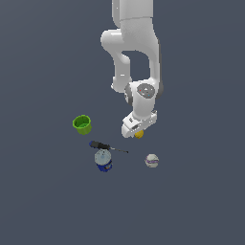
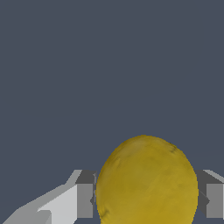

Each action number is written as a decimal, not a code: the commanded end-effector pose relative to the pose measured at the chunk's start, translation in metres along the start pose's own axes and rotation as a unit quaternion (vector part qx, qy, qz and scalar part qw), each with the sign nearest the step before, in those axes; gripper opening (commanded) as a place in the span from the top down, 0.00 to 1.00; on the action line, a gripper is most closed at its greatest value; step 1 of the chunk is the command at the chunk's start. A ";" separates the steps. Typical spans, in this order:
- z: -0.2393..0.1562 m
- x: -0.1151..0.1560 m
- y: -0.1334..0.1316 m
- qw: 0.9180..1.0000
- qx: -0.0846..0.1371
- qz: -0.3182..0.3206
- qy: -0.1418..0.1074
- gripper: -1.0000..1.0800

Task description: Pick up a designated object from a clutter of objects.

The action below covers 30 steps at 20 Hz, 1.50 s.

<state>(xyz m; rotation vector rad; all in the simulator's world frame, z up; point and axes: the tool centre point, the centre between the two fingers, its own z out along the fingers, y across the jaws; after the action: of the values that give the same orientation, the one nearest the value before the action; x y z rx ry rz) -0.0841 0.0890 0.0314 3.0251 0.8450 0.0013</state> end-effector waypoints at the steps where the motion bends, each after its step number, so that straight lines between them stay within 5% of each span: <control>1: 0.000 0.000 0.000 1.000 0.000 0.000 0.000 1.00; 14: -0.042 -0.007 0.015 1.000 0.000 0.000 0.000 1.00; 30: -0.178 -0.026 0.063 1.000 0.002 -0.001 0.001 1.00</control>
<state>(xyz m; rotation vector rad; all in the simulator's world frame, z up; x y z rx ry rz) -0.0749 0.0271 0.1948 3.0282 0.8495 0.0019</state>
